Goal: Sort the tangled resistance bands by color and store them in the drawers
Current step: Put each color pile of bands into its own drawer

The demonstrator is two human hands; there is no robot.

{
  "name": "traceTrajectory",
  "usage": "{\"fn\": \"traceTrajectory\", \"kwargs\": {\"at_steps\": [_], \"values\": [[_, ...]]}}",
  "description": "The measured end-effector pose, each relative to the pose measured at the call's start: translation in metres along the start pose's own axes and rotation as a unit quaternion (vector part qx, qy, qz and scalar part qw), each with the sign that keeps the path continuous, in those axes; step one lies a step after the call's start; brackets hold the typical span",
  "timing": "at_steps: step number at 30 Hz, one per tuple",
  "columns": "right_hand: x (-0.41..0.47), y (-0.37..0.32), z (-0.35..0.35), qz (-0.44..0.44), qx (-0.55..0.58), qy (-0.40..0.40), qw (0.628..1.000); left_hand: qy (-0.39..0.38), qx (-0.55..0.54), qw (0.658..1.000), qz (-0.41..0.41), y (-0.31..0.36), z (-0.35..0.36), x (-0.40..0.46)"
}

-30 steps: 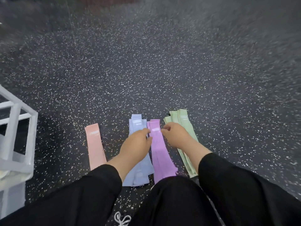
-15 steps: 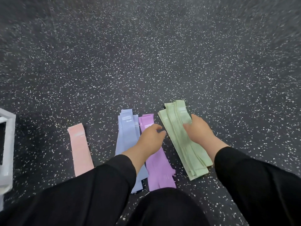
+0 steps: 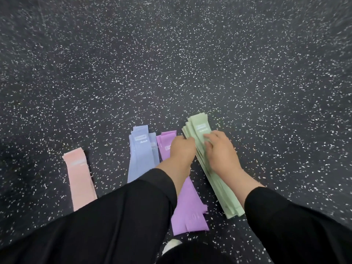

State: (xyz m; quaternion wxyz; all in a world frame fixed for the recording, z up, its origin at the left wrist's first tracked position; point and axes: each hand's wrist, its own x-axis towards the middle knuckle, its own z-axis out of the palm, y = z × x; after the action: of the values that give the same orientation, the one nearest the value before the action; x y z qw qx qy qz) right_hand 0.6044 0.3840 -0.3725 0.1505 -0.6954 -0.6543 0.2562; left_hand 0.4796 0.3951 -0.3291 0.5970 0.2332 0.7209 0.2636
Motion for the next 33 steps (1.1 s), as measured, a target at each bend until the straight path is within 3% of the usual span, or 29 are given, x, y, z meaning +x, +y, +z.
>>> {"fn": "traceTrajectory", "kwargs": {"at_steps": [5,9,15,22,28,33], "values": [[0.007,-0.004,-0.004,0.051,0.060,0.004,0.997,0.008,-0.098,0.994,-0.048,-0.001,0.012,0.008],[0.003,-0.004,-0.005,0.070,0.097,0.000,0.993,0.010,-0.096,0.994,-0.054,0.002,0.018,0.011],[-0.005,0.003,-0.001,0.066,0.221,0.014,0.973,0.005,-0.015,0.999,0.030,0.003,0.030,0.007],[-0.019,0.005,-0.034,0.122,0.322,-0.004,0.939,-0.046,-0.088,0.992,0.073,0.010,0.023,-0.022],[-0.051,-0.017,-0.095,0.065,0.380,-0.100,0.917,-0.107,-0.127,0.982,0.094,0.038,-0.002,-0.069],[-0.072,-0.073,-0.140,0.010,0.405,-0.103,0.908,-0.104,-0.192,0.969,0.119,0.083,-0.043,-0.129]]}}
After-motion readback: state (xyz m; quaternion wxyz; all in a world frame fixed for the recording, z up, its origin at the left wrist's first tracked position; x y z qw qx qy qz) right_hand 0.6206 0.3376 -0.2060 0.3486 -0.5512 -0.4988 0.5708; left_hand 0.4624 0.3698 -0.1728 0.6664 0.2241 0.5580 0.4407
